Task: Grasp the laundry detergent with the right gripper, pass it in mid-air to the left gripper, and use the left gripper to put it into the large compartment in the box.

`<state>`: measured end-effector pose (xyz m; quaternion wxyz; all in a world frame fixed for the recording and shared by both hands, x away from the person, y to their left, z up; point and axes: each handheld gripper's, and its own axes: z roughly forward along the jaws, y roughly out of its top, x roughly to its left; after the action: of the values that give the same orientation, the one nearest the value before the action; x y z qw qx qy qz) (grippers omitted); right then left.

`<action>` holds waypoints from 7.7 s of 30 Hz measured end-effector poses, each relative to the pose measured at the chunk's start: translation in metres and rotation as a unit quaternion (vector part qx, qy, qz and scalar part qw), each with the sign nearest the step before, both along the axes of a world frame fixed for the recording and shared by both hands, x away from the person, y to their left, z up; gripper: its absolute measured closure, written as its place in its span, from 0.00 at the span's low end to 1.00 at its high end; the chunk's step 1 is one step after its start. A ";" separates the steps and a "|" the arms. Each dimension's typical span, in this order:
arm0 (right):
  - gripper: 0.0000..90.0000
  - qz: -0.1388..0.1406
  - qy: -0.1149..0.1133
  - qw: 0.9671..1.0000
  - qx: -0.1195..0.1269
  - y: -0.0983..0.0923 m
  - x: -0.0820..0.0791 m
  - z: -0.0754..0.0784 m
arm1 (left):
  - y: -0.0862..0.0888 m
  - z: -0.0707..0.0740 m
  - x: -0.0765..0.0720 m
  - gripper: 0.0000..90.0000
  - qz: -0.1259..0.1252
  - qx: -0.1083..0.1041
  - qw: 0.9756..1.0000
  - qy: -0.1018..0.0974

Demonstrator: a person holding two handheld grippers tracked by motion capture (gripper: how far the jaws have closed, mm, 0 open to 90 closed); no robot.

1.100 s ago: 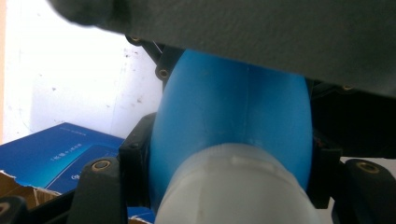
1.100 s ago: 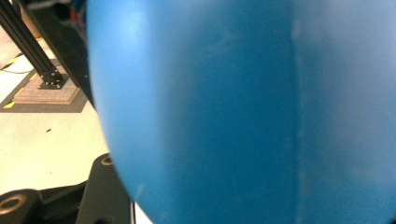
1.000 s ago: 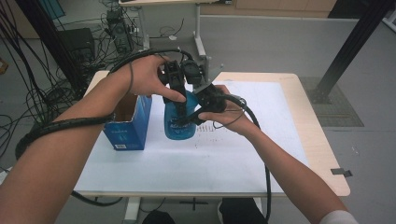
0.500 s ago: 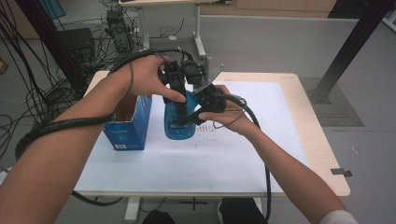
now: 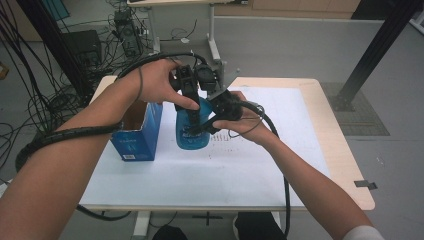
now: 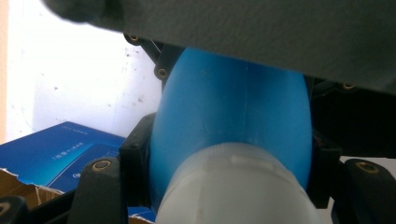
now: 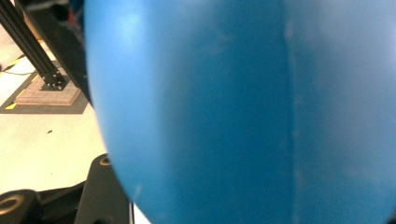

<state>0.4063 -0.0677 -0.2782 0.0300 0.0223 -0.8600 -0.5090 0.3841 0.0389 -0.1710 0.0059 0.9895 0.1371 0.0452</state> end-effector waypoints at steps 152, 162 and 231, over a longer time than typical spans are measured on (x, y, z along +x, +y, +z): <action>0.05 -0.221 0.056 0.944 -0.238 -0.190 -0.025 0.015 | 0.148 0.152 0.055 0.41 0.625 -0.056 0.775 -0.079; 0.05 -0.216 0.055 0.944 -0.244 -0.192 -0.021 0.013 | 0.161 0.136 0.064 0.41 0.640 -0.049 0.762 -0.080; 0.05 -0.215 0.053 0.936 -0.275 -0.184 -0.022 -0.006 | 0.181 -0.058 0.073 0.41 0.642 -0.057 0.764 -0.034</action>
<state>0.3847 -0.2515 -0.2839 -0.0298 -0.1993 -0.9478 -0.2472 0.4570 0.2201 -0.2294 0.0361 0.6663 0.7420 0.0643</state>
